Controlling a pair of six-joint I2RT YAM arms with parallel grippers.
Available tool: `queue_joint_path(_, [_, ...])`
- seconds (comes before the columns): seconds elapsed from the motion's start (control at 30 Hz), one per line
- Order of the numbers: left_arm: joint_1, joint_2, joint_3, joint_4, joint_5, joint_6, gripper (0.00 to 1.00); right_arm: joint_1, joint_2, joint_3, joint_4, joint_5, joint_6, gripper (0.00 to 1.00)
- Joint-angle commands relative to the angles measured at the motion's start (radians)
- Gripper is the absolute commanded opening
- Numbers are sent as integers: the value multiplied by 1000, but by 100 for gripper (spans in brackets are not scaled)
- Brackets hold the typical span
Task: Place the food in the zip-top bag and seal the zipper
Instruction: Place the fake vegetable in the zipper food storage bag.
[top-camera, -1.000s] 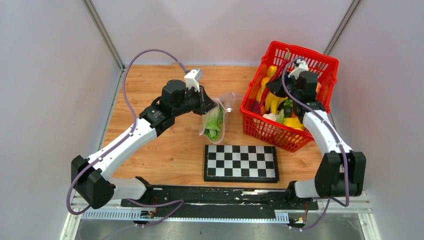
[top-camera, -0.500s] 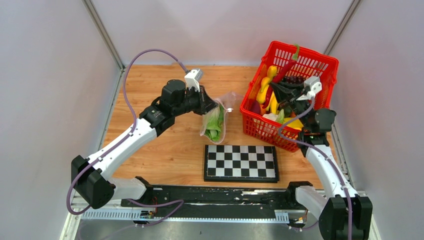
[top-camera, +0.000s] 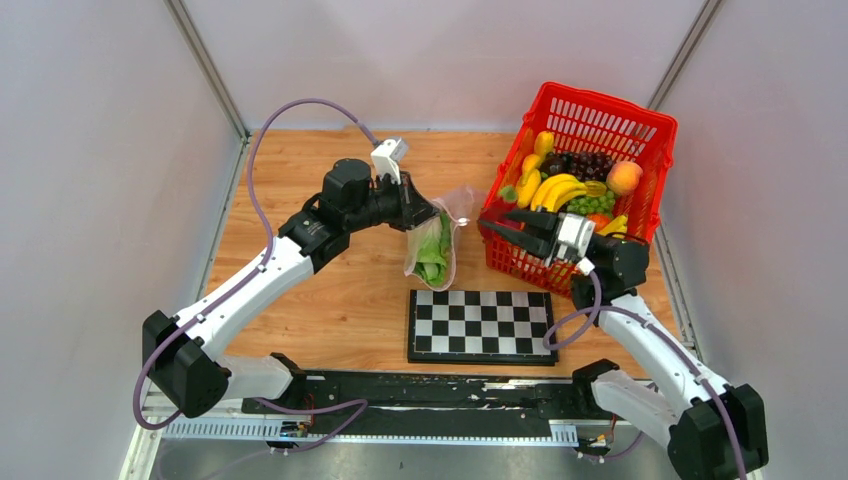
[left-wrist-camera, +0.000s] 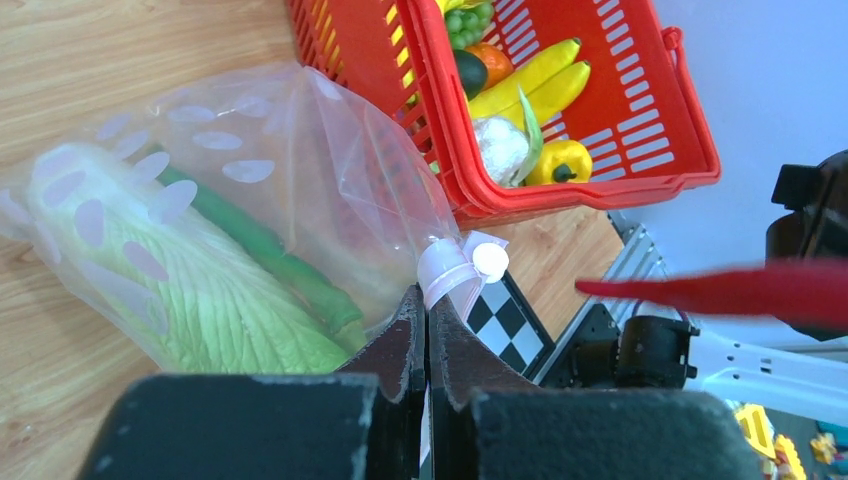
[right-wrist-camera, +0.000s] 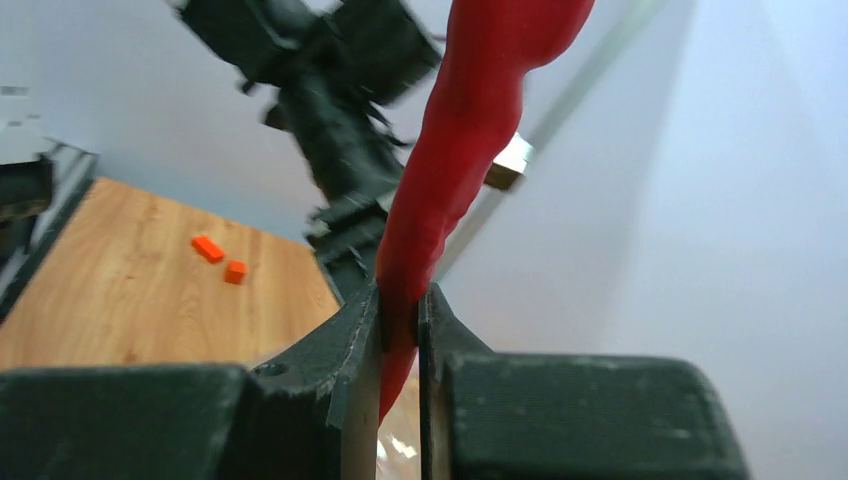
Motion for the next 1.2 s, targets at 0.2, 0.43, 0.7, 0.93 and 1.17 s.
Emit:
queue_joint_path(0.2, [4, -7, 59, 82, 124, -56, 0, 233, 87, 123, -113, -181, -315, 0])
queue_joint_path(0.43, [3, -24, 66, 68, 154, -55, 0, 277, 200, 175, -149, -241, -401, 0])
queue_joint_path(0.7, [7, -33, 76, 38, 146, -33, 0, 274, 274, 311, -731, -195, -902, 0])
queue_joint_path(0.93, [29, -55, 69, 53, 131, -43, 0, 263, 288, 274, -732, -103, -941, 6])
queue_joint_path(1.17, [33, -54, 62, 86, 161, -74, 0, 263, 296, 266, -860, -25, -1000, 20])
